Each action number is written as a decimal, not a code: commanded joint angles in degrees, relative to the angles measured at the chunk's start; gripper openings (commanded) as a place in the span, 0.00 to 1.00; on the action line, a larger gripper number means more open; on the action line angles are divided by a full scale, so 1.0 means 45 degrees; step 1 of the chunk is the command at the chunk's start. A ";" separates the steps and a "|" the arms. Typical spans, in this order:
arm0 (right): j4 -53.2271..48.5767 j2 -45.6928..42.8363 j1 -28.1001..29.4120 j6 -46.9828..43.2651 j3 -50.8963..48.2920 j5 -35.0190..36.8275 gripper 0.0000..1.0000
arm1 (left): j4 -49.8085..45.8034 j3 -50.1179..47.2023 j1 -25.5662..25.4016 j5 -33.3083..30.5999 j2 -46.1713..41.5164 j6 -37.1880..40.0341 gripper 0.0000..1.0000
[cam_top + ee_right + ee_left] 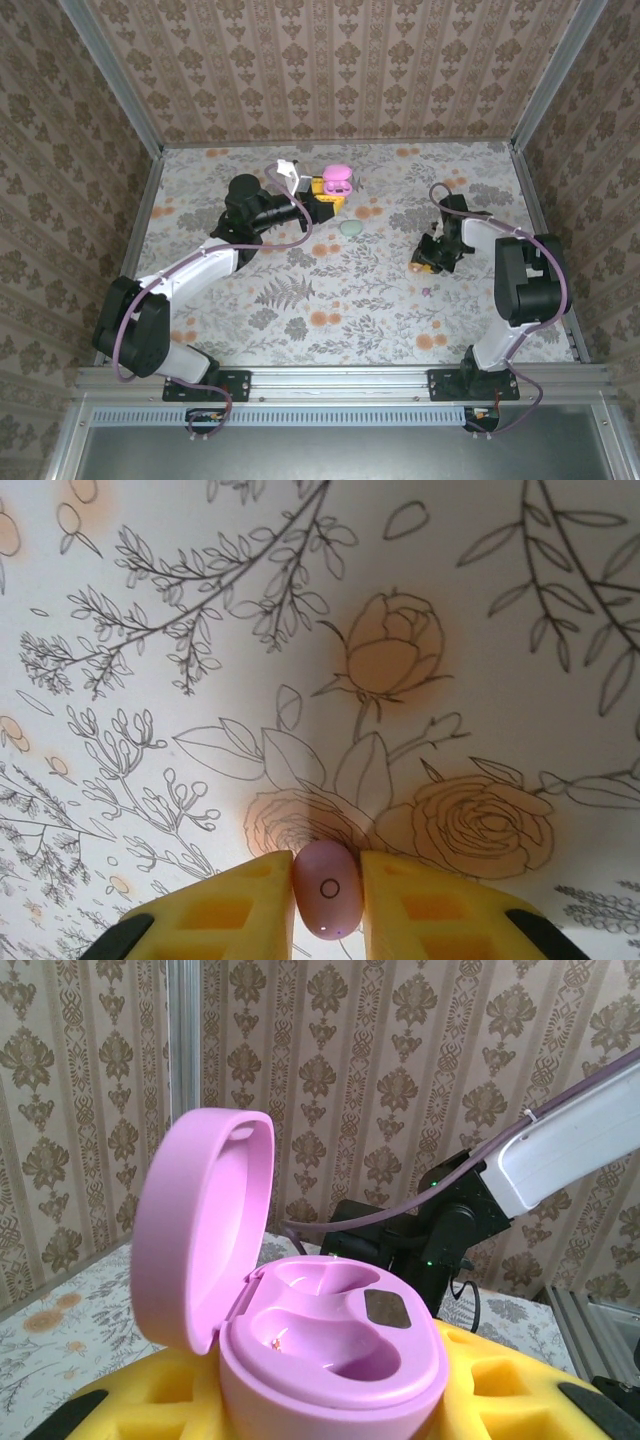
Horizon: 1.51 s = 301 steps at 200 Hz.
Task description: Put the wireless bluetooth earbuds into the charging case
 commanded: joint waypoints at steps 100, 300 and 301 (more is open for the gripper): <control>-0.1849 -0.3175 0.1578 0.0692 0.1824 0.1972 0.21 | -0.0233 0.0333 0.0008 -0.0309 0.0265 0.0314 0.30; -0.0779 -0.4311 0.5908 0.1293 0.7666 0.0196 0.20 | -0.0419 0.0609 -0.0148 0.0133 0.1216 0.1679 0.30; -0.0756 -0.4286 0.5920 0.1291 0.7677 0.0185 0.20 | -0.0425 0.0608 -0.0138 0.0132 0.1207 0.1683 0.30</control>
